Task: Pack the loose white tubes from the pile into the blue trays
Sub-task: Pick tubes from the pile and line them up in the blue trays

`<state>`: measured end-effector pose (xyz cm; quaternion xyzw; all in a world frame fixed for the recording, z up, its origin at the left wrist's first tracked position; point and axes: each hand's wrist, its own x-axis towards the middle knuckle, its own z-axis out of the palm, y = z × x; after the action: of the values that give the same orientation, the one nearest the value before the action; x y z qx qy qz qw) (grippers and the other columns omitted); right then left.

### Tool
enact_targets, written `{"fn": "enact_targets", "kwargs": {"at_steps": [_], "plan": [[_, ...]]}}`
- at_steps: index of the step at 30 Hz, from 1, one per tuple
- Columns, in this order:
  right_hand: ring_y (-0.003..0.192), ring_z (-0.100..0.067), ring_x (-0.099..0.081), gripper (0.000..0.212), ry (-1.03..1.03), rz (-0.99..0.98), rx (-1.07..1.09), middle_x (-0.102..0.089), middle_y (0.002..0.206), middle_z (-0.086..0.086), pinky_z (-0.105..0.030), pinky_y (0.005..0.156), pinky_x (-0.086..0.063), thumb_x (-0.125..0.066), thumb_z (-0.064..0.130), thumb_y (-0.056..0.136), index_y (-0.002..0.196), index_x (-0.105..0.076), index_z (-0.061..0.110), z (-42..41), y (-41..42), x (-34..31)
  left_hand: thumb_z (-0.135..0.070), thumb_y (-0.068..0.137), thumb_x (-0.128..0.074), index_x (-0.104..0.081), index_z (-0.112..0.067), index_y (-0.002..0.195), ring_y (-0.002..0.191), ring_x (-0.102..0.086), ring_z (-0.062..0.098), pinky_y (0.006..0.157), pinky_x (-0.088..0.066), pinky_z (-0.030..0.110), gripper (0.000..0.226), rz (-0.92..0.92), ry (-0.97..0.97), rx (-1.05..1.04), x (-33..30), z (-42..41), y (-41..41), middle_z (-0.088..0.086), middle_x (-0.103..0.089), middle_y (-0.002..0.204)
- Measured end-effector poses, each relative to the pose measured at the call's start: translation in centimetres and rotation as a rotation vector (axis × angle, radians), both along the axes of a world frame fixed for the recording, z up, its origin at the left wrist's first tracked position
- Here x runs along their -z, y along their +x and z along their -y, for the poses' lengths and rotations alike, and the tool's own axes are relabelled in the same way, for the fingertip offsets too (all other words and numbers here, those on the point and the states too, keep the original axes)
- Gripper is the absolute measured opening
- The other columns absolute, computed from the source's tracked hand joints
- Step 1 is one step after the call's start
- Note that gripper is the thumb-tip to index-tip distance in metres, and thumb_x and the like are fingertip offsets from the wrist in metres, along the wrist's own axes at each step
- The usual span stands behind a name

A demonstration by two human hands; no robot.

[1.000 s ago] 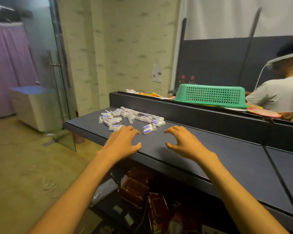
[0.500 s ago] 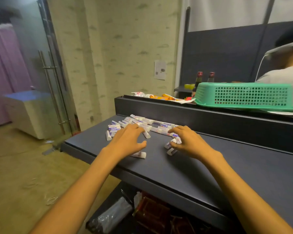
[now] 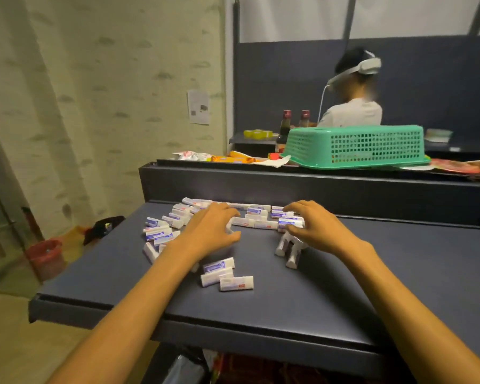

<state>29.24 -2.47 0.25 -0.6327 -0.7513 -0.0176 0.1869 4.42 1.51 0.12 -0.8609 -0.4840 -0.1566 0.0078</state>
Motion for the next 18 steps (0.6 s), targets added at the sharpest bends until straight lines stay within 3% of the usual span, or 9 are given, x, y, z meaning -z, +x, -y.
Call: {"fn": "enact_targets", "kwargs": {"at_steps": [8, 13, 18], "plan": [[0.122, -0.017, -0.047, 0.042, -0.008, -0.033, 0.242, -0.053, 0.135, 0.001, -0.036, 0.100, -0.044, -0.058, 0.033, 0.092, 0.132, -0.052, 0.025, 4.4, 1.5, 0.9, -0.043, 0.088, -0.061, -0.055, -0.028, 0.132, 0.126, -0.046, 0.015, 0.103, -0.041, 0.035, 0.047, 0.030, -0.057, 0.373, 0.7, -0.5, 5.1, -0.006, -0.052, 0.137], [0.125, -0.017, -0.046, 0.041, -0.007, -0.015, 0.289, -0.051, 0.138, 0.001, -0.033, 0.104, -0.041, -0.057, 0.030, 0.093, 0.133, -0.052, 0.023, 5.8, 2.0, 0.9, -0.025, 0.088, -0.059, -0.056, -0.032, 0.132, 0.124, -0.049, 0.016, 0.105, -0.041, 0.039, 0.045, -0.019, -0.155, 0.493, 0.9, -0.8, 6.6, -0.006, -0.055, 0.136], [0.127, -0.017, -0.045, 0.041, -0.015, 0.004, 0.277, -0.051, 0.139, 0.001, -0.034, 0.105, -0.040, -0.056, 0.030, 0.094, 0.134, -0.051, 0.023, 6.5, 2.5, 1.0, -0.013, 0.088, -0.062, -0.068, -0.035, 0.113, 0.112, -0.056, 0.018, 0.095, -0.049, 0.042, 0.033, -0.032, -0.180, 0.513, 1.3, -0.3, 7.0, -0.007, -0.058, 0.128]]}}
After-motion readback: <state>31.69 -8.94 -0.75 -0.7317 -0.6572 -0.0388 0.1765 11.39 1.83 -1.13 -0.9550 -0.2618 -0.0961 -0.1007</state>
